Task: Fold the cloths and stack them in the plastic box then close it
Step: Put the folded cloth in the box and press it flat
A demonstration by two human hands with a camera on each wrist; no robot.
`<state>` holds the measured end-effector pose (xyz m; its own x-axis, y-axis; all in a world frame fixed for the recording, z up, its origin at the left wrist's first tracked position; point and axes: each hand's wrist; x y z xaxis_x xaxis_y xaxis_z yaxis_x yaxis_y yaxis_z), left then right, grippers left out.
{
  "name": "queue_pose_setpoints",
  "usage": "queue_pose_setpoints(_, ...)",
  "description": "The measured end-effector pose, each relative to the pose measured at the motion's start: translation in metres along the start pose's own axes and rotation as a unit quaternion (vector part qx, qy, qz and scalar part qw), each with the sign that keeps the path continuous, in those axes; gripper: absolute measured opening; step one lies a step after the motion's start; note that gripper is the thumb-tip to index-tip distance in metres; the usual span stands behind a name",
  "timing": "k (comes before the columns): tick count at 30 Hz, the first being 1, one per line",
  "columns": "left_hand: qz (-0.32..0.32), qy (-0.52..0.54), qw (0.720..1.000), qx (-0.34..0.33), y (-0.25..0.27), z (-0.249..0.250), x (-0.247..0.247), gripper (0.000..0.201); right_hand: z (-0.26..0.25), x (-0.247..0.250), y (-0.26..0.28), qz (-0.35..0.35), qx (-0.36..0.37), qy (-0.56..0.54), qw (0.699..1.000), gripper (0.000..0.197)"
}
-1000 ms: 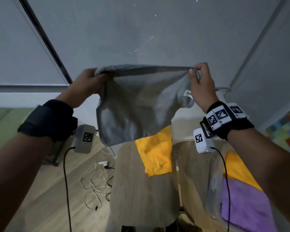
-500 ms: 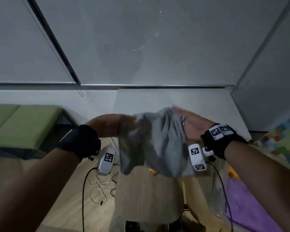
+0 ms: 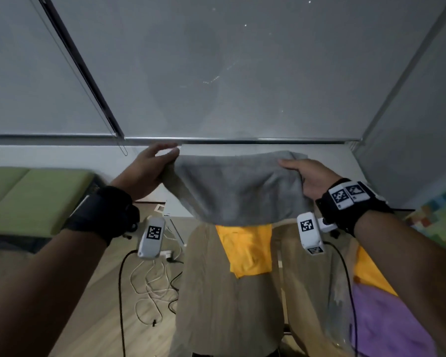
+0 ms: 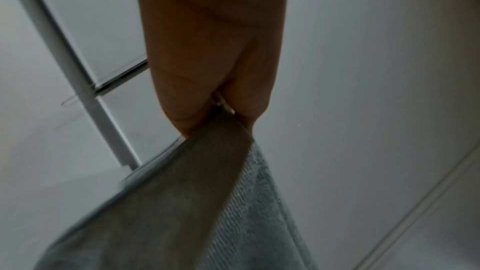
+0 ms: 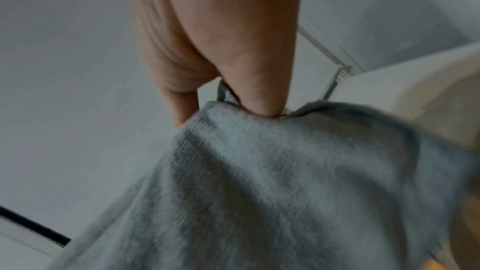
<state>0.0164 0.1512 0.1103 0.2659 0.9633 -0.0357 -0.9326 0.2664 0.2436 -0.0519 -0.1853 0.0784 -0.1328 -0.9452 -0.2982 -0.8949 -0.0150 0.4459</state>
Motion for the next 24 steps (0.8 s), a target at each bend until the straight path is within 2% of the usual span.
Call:
queue_pose_setpoints(2,-0.016,-0.027,0.999,-0.018,0.003,0.005,0.005,0.026,-0.003,0.007,-0.005,0.056,0.066,-0.014,0.996,0.048)
queue_pose_setpoints(5,-0.082,-0.035,0.996,-0.028,0.006,0.015,0.016,0.038,-0.009,0.009,-0.004,0.106,0.131,-0.038,0.985,0.075)
queue_pose_setpoints(7,-0.128,-0.047,0.991,-0.012,0.004,0.021,0.021,0.043,-0.012,0.01,-0.004,0.142,0.172,-0.027,0.974,0.068)
queue_pose_setpoints(9,-0.122,-0.089,0.988,-0.009,0.002,0.022,0.025,0.055,-0.013,0.014,-0.006,0.157,0.197,0.007,0.968,0.063)
queue_pose_setpoints(12,-0.073,-0.159,0.983,-0.054,0.003,0.019,0.028,0.051,-0.011,0.018,-0.005,0.171,0.197,0.046,0.964,0.067)
queue_pose_setpoints(17,-0.035,-0.154,0.981,-0.115,0.002,0.005,0.024,0.024,-0.008,0.016,-0.004,0.172,0.189,0.052,0.965,0.066)
queue_pose_setpoints(21,0.009,-0.156,0.982,-0.105,-0.003,-0.003,0.024,0.021,-0.009,0.013,-0.006,0.196,0.153,0.037,0.968,0.076)
queue_pose_setpoints(24,0.015,-0.155,0.982,-0.106,-0.006,-0.005,0.024,0.011,-0.009,0.015,-0.009,0.224,0.115,0.057,0.966,0.096)
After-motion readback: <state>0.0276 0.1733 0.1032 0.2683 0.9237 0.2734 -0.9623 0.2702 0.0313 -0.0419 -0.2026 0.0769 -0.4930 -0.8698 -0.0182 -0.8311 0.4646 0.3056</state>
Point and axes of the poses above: each hand's wrist, its own y-axis away from the middle knuckle, its own x-axis out of the back of the hand, z = x × y, and after that the axes turned 8 degrees about -z, right-handed
